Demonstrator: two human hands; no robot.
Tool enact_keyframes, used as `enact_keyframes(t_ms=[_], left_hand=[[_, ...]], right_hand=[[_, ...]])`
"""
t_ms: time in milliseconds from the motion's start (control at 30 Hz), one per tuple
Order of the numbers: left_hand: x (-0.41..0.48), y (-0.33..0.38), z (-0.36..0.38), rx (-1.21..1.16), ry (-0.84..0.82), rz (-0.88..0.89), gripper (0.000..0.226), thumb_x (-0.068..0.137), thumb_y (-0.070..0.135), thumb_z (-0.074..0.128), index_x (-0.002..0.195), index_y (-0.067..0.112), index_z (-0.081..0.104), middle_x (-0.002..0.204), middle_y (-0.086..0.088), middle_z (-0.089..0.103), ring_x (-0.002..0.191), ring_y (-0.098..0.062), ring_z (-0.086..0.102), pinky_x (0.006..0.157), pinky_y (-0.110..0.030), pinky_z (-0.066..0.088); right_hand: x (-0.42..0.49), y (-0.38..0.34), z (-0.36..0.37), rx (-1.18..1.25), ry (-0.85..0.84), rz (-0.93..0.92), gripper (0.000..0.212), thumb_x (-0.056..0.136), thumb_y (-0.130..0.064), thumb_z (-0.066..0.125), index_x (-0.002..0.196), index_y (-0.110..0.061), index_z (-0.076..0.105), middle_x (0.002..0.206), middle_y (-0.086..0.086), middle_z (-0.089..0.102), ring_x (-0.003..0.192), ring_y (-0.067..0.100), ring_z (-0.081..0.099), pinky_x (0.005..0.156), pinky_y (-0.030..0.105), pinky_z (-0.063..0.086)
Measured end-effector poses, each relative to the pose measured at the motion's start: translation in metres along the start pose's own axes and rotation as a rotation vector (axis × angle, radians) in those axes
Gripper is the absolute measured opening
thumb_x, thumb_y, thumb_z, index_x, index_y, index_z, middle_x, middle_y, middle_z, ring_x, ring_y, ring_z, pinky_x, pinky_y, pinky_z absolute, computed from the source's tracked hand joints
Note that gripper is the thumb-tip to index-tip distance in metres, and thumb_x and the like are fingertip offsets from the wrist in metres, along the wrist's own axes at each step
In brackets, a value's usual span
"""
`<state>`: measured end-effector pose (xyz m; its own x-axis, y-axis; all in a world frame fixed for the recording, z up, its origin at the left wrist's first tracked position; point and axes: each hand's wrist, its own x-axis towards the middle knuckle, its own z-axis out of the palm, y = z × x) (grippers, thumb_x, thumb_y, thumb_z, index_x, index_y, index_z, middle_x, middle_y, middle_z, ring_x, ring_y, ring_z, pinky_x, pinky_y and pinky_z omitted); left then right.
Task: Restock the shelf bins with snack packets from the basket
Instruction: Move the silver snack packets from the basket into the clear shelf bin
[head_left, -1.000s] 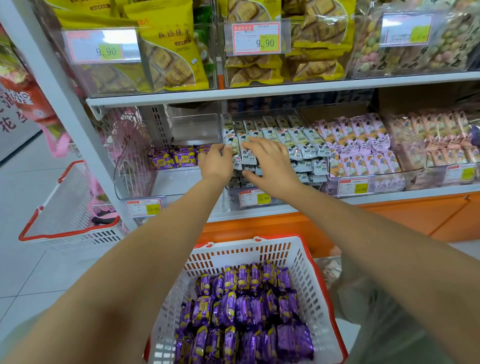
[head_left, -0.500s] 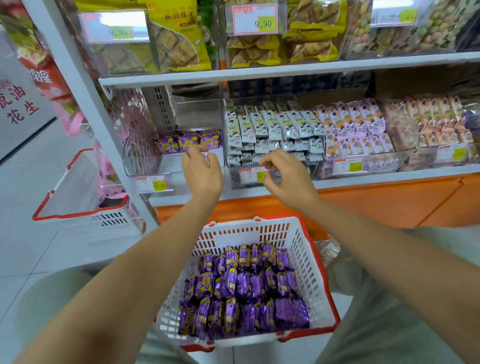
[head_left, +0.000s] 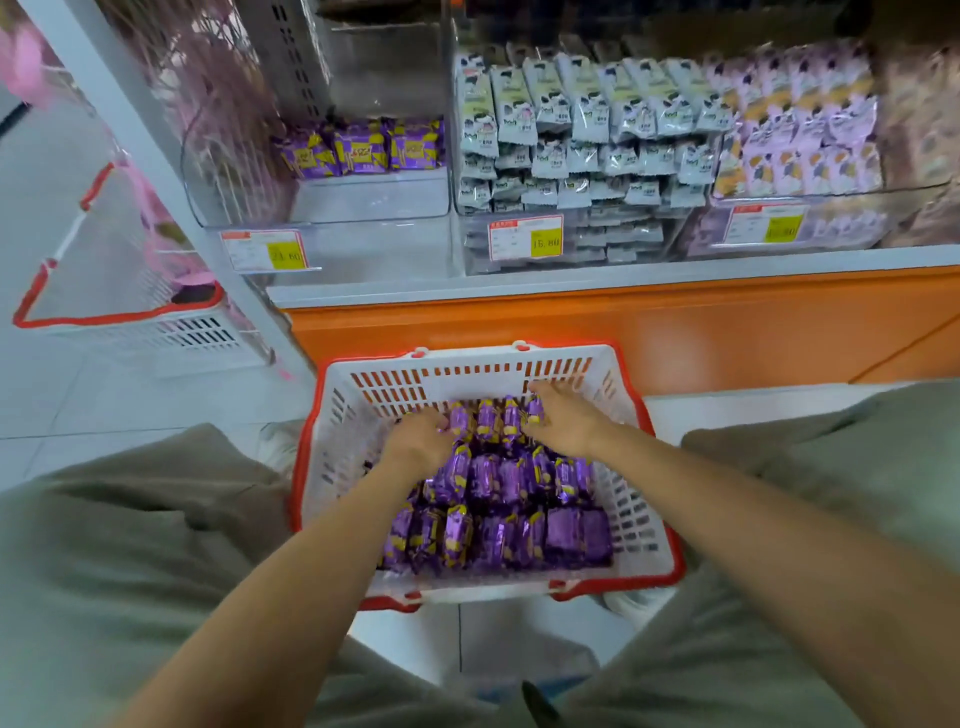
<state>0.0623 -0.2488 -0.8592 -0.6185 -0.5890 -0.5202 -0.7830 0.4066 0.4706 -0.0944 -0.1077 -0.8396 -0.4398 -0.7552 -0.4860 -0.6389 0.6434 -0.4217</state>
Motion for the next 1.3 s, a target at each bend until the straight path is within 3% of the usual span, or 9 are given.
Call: enact_keyframes(t_ms=[67, 200, 433, 600, 700, 867, 1000, 1133, 1300], left_hand=[[0.004, -0.012, 0.015, 0.014, -0.080, -0.051, 0.038, 0.101, 0.023, 0.046, 0.127, -0.004, 0.050, 0.114, -0.032, 0.057, 0.077, -0.038, 0.056, 0.067, -0.045, 0.043], [0.018, -0.026, 0.038, -0.013, -0.110, -0.104, 0.048, 0.099, 0.025, 0.051, 0.143, 0.008, 0.040, 0.132, -0.022, 0.052, 0.104, -0.040, 0.059, 0.084, -0.047, 0.051], [0.050, -0.027, 0.049, -0.058, -0.034, -0.104, 0.015, 0.096, 0.019, 0.053, 0.102, 0.006, 0.049, 0.098, -0.016, 0.056, 0.084, -0.031, 0.055, 0.075, -0.045, 0.049], [0.070, -0.029, 0.053, -0.081, -0.069, -0.093, 0.020, 0.099, 0.025, 0.053, 0.106, 0.007, 0.048, 0.094, -0.011, 0.055, 0.080, -0.026, 0.052, 0.067, -0.038, 0.043], [0.080, -0.029, 0.060, -0.120, -0.099, -0.092, 0.023, 0.099, 0.029, 0.054, 0.100, 0.007, 0.047, 0.078, -0.005, 0.050, 0.067, -0.021, 0.047, 0.057, -0.034, 0.038], [0.093, -0.020, 0.068, -0.117, -0.006, -0.126, 0.050, 0.094, 0.044, 0.058, 0.113, -0.001, 0.048, 0.077, -0.004, 0.049, 0.075, -0.025, 0.054, 0.059, -0.035, 0.040], [0.099, -0.015, 0.070, -0.130, 0.029, -0.155, 0.039, 0.094, 0.040, 0.059, 0.102, 0.005, 0.046, 0.071, 0.000, 0.040, 0.060, -0.015, 0.040, 0.046, -0.029, 0.026], [0.099, -0.017, 0.068, -0.179, -0.014, -0.155, 0.029, 0.097, 0.033, 0.056, 0.092, 0.010, 0.040, 0.070, -0.002, 0.040, 0.060, -0.018, 0.040, 0.047, -0.029, 0.027], [0.101, -0.010, 0.068, -0.206, -0.051, -0.151, 0.056, 0.084, 0.051, 0.068, 0.107, 0.005, 0.046, 0.087, -0.009, 0.052, 0.074, -0.023, 0.052, 0.058, -0.036, 0.042]], right_hand=[[0.014, 0.005, 0.018, 0.008, -0.091, 0.024, 0.076, 0.099, -0.031, 0.052, 0.155, -0.012, 0.005, 0.162, 0.015, 0.005, 0.147, 0.031, 0.017, 0.117, 0.037, 0.019], [0.043, 0.012, 0.045, -0.004, -0.163, 0.035, 0.076, 0.100, -0.029, 0.052, 0.156, -0.016, 0.003, 0.162, 0.010, -0.002, 0.148, 0.031, 0.012, 0.117, 0.038, 0.021], [0.094, 0.017, 0.061, -0.116, -0.026, 0.022, 0.074, 0.093, -0.016, 0.061, 0.153, -0.010, 0.018, 0.159, 0.013, 0.015, 0.143, 0.034, 0.021, 0.114, 0.043, 0.030], [0.107, 0.029, 0.068, -0.180, -0.076, 0.091, 0.084, 0.090, -0.033, 0.065, 0.153, -0.011, 0.014, 0.154, 0.020, 0.016, 0.143, 0.040, 0.012, 0.116, 0.046, 0.024], [0.106, 0.034, 0.068, -0.210, -0.051, 0.051, 0.082, 0.086, -0.028, 0.068, 0.152, -0.012, 0.021, 0.150, 0.018, 0.024, 0.141, 0.037, 0.016, 0.114, 0.044, 0.028], [0.103, 0.041, 0.070, -0.173, 0.008, 0.007, 0.066, 0.085, -0.021, 0.067, 0.143, -0.015, 0.036, 0.139, 0.012, 0.039, 0.133, 0.032, 0.025, 0.106, 0.040, 0.035], [0.101, 0.042, 0.067, -0.137, 0.002, -0.005, 0.063, 0.086, -0.024, 0.066, 0.142, -0.017, 0.038, 0.139, 0.009, 0.041, 0.133, 0.030, 0.024, 0.104, 0.038, 0.033], [0.100, 0.043, 0.066, -0.098, 0.038, -0.024, 0.064, 0.090, -0.026, 0.063, 0.146, -0.017, 0.034, 0.142, 0.010, 0.039, 0.134, 0.030, 0.023, 0.105, 0.038, 0.031], [0.099, 0.037, 0.068, -0.057, 0.002, -0.017, 0.060, 0.095, -0.021, 0.056, 0.150, -0.015, 0.031, 0.148, 0.008, 0.039, 0.138, 0.029, 0.021, 0.113, 0.039, 0.025]])
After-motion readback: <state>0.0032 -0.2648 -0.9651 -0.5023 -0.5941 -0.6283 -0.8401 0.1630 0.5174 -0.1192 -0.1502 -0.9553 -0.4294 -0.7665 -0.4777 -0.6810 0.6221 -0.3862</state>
